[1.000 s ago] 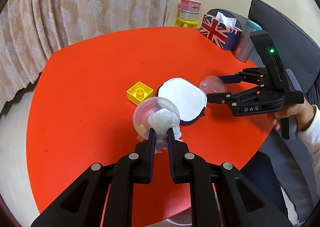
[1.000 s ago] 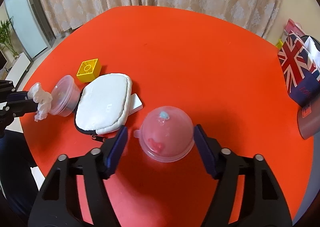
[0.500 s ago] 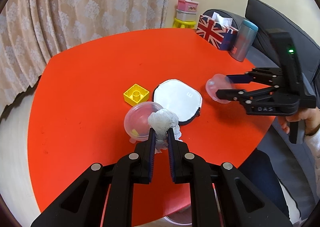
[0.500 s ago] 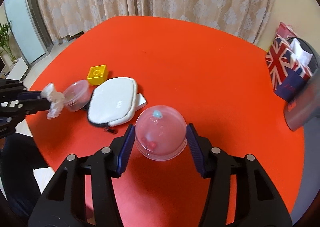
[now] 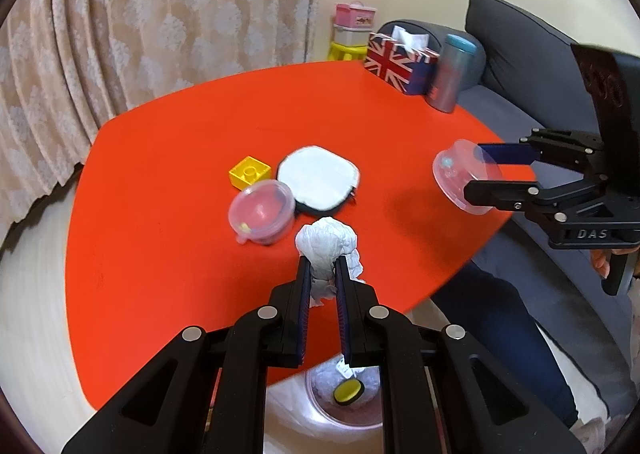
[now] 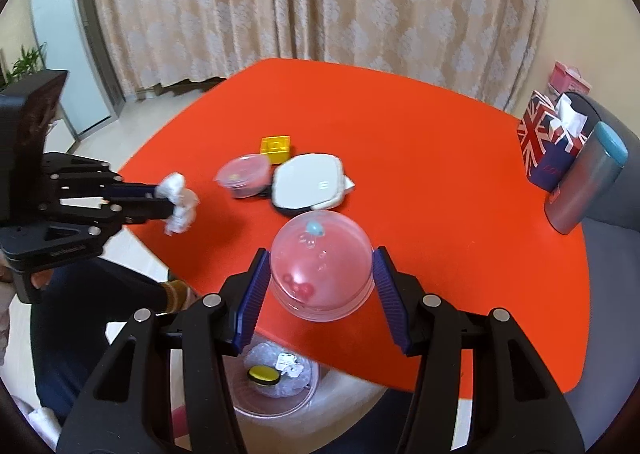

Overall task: Collect trash
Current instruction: 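Grasp the pink clear container with the right gripper while the left gripper holds the tissue, then carry the tissue over the wastebasket and open the left gripper while the right gripper carries the pink container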

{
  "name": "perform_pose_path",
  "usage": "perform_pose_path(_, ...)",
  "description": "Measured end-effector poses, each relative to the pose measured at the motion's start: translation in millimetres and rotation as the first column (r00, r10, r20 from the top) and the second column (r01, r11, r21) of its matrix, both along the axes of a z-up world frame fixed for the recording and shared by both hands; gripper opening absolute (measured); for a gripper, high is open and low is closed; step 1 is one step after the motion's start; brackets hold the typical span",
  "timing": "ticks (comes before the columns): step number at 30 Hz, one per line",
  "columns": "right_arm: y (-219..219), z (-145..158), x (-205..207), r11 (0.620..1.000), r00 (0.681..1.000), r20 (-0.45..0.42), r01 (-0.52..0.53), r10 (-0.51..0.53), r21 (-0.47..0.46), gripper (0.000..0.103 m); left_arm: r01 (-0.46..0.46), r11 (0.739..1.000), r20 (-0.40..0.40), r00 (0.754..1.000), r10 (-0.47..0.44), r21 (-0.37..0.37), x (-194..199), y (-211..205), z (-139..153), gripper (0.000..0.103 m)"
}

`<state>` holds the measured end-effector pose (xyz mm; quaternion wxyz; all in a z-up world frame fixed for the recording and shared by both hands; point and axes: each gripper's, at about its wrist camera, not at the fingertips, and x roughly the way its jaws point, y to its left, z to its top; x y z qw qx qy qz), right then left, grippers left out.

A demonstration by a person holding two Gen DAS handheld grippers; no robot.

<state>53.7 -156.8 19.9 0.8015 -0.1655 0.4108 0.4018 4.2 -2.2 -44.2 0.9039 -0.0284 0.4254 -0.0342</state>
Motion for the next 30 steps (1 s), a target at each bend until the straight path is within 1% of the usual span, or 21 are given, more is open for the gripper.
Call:
perform_pose_path(5, -6, 9, -25, 0.999, 0.999, -0.009, -0.032, 0.032, 0.035, 0.053, 0.024, 1.0, 0.001, 1.0, -0.024, 0.001, -16, -13, 0, 0.012)
perform_pose_path(8, -10, 8, -40, 0.998, 0.999, -0.014, -0.045, 0.046, 0.044, 0.053, 0.042, 0.999, -0.008, 0.999, -0.042, -0.002, -25, -22, -6, 0.012)
perform_pose_path(12, -17, -2, -58, 0.998, 0.998, -0.026, -0.052, 0.053, 0.04, 0.053, 0.059, 0.998, -0.026, 0.998, -0.059, -0.006, -34, -33, -16, 0.012)
perform_pose_path(20, -32, -28, -76, 0.999, 0.997, -0.07, -0.041, 0.043, 0.024, 0.053, 0.079, 0.997, -0.084, 0.993, -0.081, -0.023, -46, -50, -46, 0.012)
perform_pose_path(25, -35, -31, -79, 0.999, 0.996, -0.078, -0.041, 0.043, 0.025, 0.053, 0.09, 0.996, -0.105, 0.99, -0.092, -0.027, -48, -59, -56, 0.012)
perform_pose_path(26, -35, -31, -79, 0.999, 0.996, -0.078, -0.04, 0.042, 0.026, 0.053, 0.091, 0.996, -0.105, 0.99, -0.093, -0.026, -48, -60, -56, 0.014)
perform_pose_path(28, -35, -31, -79, 0.999, 0.996, -0.076, -0.039, 0.041, 0.029, 0.053, 0.089, 0.996, -0.103, 0.99, -0.091, -0.022, -47, -60, -56, 0.025)
perform_pose_path(29, -36, -30, -79, 0.999, 0.996, -0.076, -0.038, 0.041, 0.03, 0.053, 0.085, 0.996, -0.103, 0.991, -0.087, -0.023, -47, -59, -56, 0.043)
perform_pose_path(30, -36, -30, -79, 0.999, 0.996, -0.076, -0.038, 0.04, 0.03, 0.053, 0.077, 0.997, -0.095, 0.992, -0.078, -0.024, -48, -59, -55, 0.055)
